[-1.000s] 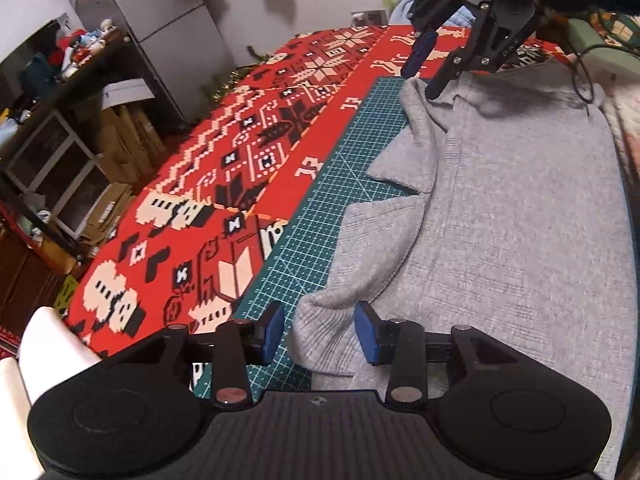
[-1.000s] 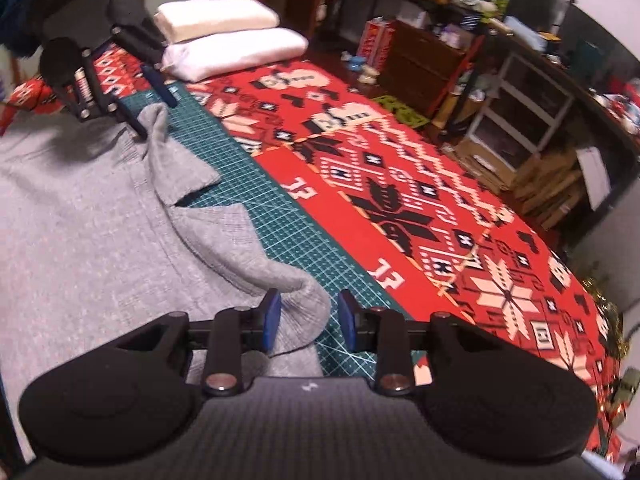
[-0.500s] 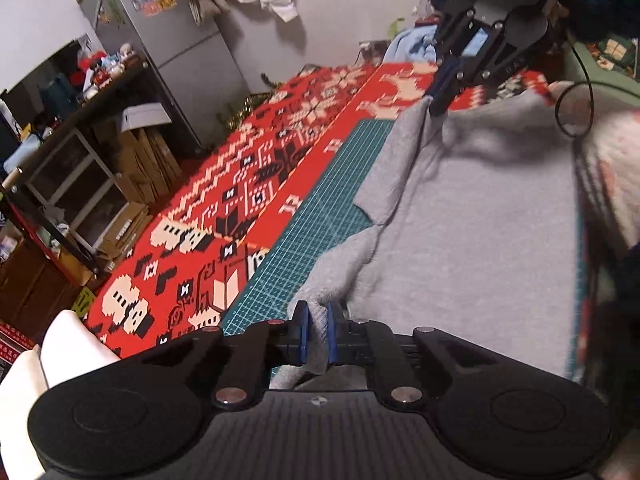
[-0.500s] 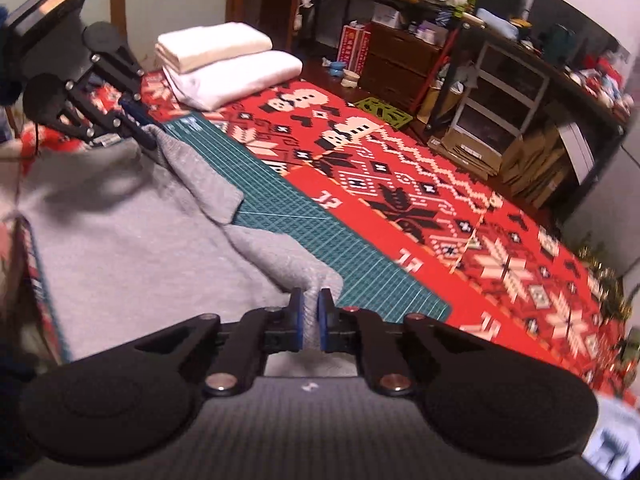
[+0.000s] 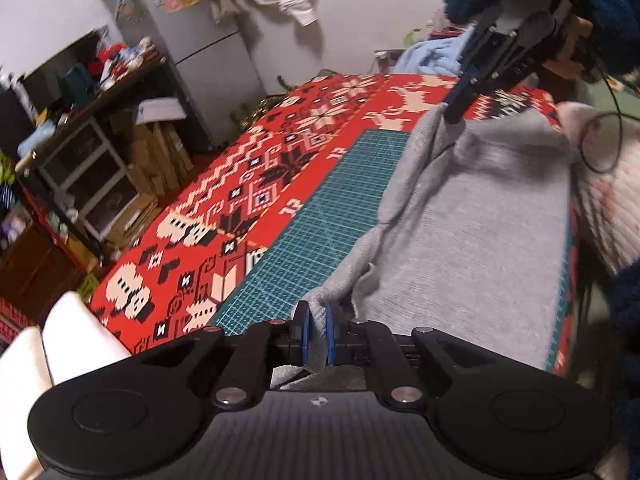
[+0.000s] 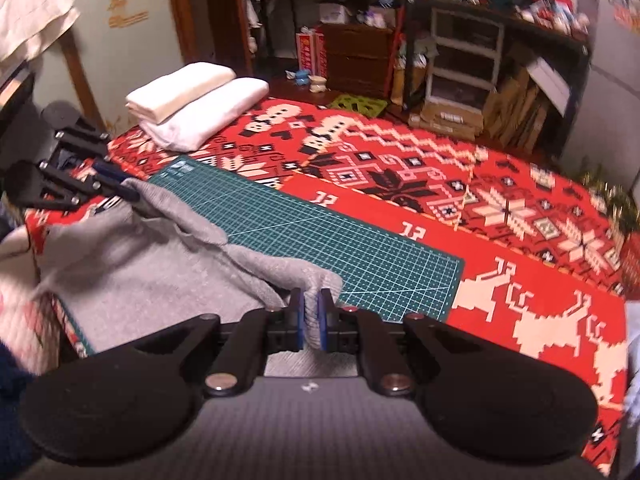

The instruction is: Fold clothes

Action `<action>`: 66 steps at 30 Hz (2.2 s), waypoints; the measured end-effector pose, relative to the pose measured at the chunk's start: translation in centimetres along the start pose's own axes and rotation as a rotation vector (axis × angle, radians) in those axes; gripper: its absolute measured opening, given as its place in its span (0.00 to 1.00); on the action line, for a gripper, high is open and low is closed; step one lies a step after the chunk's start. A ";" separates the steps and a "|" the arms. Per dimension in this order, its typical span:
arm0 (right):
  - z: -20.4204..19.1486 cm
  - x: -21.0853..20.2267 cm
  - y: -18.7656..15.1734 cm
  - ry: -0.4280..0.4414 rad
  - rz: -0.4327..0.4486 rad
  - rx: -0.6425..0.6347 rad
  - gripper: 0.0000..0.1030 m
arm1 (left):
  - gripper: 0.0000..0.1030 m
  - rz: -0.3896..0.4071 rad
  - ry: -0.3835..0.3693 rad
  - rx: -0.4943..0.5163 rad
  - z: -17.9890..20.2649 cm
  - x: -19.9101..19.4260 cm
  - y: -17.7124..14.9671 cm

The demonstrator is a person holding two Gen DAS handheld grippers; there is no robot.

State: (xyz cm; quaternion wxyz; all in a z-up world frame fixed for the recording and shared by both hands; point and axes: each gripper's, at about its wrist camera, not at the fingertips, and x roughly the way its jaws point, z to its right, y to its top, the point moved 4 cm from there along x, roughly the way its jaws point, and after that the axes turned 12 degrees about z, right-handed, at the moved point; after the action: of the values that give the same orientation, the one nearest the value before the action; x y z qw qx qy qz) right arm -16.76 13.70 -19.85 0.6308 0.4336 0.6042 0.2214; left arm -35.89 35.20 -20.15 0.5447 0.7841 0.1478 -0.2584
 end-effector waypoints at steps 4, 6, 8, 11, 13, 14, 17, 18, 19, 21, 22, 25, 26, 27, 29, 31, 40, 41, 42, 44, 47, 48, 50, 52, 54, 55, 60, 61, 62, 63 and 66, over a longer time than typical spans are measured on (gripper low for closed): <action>2.1 2.1 0.8 -0.015 -0.011 0.059 0.06 | 0.07 -0.021 0.025 -0.085 -2.3 1.9 0.0; 2.8 2.7 1.5 -0.019 -0.004 0.062 0.06 | 0.07 -0.017 0.035 -0.122 -3.5 2.4 0.1; 3.1 3.0 2.0 -0.021 0.002 0.056 0.06 | 0.07 -0.007 0.035 -0.150 -4.3 2.7 0.4; 3.6 4.0 2.5 -0.027 -0.008 0.059 0.06 | 0.07 -0.022 0.028 -0.175 -5.1 3.6 0.3; 4.1 5.0 2.6 -0.034 -0.018 0.060 0.06 | 0.07 -0.045 0.028 -0.188 -5.6 4.7 -0.1; 4.3 5.5 2.6 -0.038 -0.020 0.061 0.06 | 0.07 -0.056 0.028 -0.197 -5.8 5.3 -0.3; 5.2 7.1 2.9 -0.053 -0.021 0.072 0.06 | 0.07 -0.076 0.036 -0.223 -6.7 6.6 -0.8; 5.5 7.6 3.0 -0.059 -0.020 0.077 0.06 | 0.07 -0.079 0.041 -0.233 -7.0 6.9 -0.9; 5.8 8.2 3.1 -0.065 -0.019 0.082 0.06 | 0.07 -0.080 0.047 -0.245 -7.4 7.3 -1.0; 6.4 9.1 3.4 -0.077 -0.017 0.094 0.06 | 0.07 -0.080 0.056 -0.272 -8.2 7.8 -1.0; 6.7 9.7 3.5 -0.083 -0.016 0.100 0.06 | 0.07 -0.081 0.061 -0.286 -8.6 8.0 -1.1; 7.5 11.3 3.8 -0.103 -0.018 0.112 0.06 | 0.07 -0.099 0.074 -0.349 -10.0 9.1 -1.5; 7.9 11.9 3.8 -0.110 -0.020 0.117 0.06 | 0.07 -0.110 0.080 -0.368 -10.4 9.5 -1.7; 8.2 12.6 3.9 -0.118 -0.021 0.122 0.06 | 0.07 -0.121 0.086 -0.387 -10.9 10.0 -1.9; 8.6 13.7 3.8 -0.128 -0.029 0.128 0.06 | 0.07 -0.137 0.095 -0.416 -11.5 10.8 -2.3; 8.9 14.6 3.6 -0.133 -0.043 0.128 0.06 | 0.07 -0.144 0.096 -0.428 -11.9 11.2 -2.3; 10.8 12.6 4.1 -0.134 0.021 0.273 0.24 | 0.38 -0.140 0.156 -0.465 -13.3 10.4 -2.2; 11.1 11.9 4.2 -0.139 0.034 0.291 0.24 | 0.38 -0.127 0.169 -0.483 -13.6 9.9 -2.2; 11.5 11.0 4.3 -0.147 0.049 0.310 0.27 | 0.38 -0.114 0.182 -0.502 -13.9 9.5 -2.2; 12.2 8.8 4.2 -0.165 0.075 0.349 0.28 | 0.40 -0.084 0.215 -0.550 -14.5 8.4 -2.2; 13.0 5.1 3.2 -0.227 0.101 0.382 0.33 | 0.41 -0.040 0.240 -0.601 -14.4 6.7 -1.9; 13.2 3.7 2.6 -0.255 0.104 0.392 0.35 | 0.42 -0.026 0.241 -0.610 -14.2 6.1 -1.7; 13.6 0.9 0.8 -0.320 0.099 0.406 0.37 | 0.45 -0.001 0.236 -0.616 -13.3 5.2 -1.1; 13.6 -1.7 -1.4 -0.383 0.085 0.410 0.37 | 0.54 0.021 0.222 -0.606 -12.1 4.5 -0.5; 13.2 -3.8 -3.9 -0.428 0.050 0.390 0.37 | 0.56 0.032 0.194 -0.593 -10.5 4.4 0.2; 12.9 -4.7 -5.1 -0.443 0.026 0.373 0.37 | 0.56 0.033 0.177 -0.589 -9.8 4.6 0.5; 11.3 -7.2 -9.7 -0.452 -0.031 0.372 0.37 | 0.56 0.036 0.101 -0.580 -6.1 5.7 2.1; 11.1 -7.5 -10.3 -0.446 -0.034 0.385 0.37 | 0.56 0.040 0.088 -0.585 -5.4 5.9 2.2; 10.9 -7.6 -10.6 -0.443 -0.037 0.391 0.37 | 0.56 0.038 0.081 -0.587 -4.8 6.1 2.3; 10.8 -7.6 -10.9 -0.439 -0.044 0.388 0.36 | 0.56 0.036 0.075 -0.590 -4.2 6.2 2.4; 10.6 -7.5 -11.5 -0.437 -0.086 0.363 0.20 | 0.56 0.035 0.076 -0.608 -2.9 6.1 2.3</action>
State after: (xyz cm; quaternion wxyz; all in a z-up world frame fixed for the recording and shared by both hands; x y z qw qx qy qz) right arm -10.75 -1.33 -26.08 0.6668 0.5511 0.5014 -0.0159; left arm -28.94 36.71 -21.03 0.7527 0.5968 0.2251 -0.1632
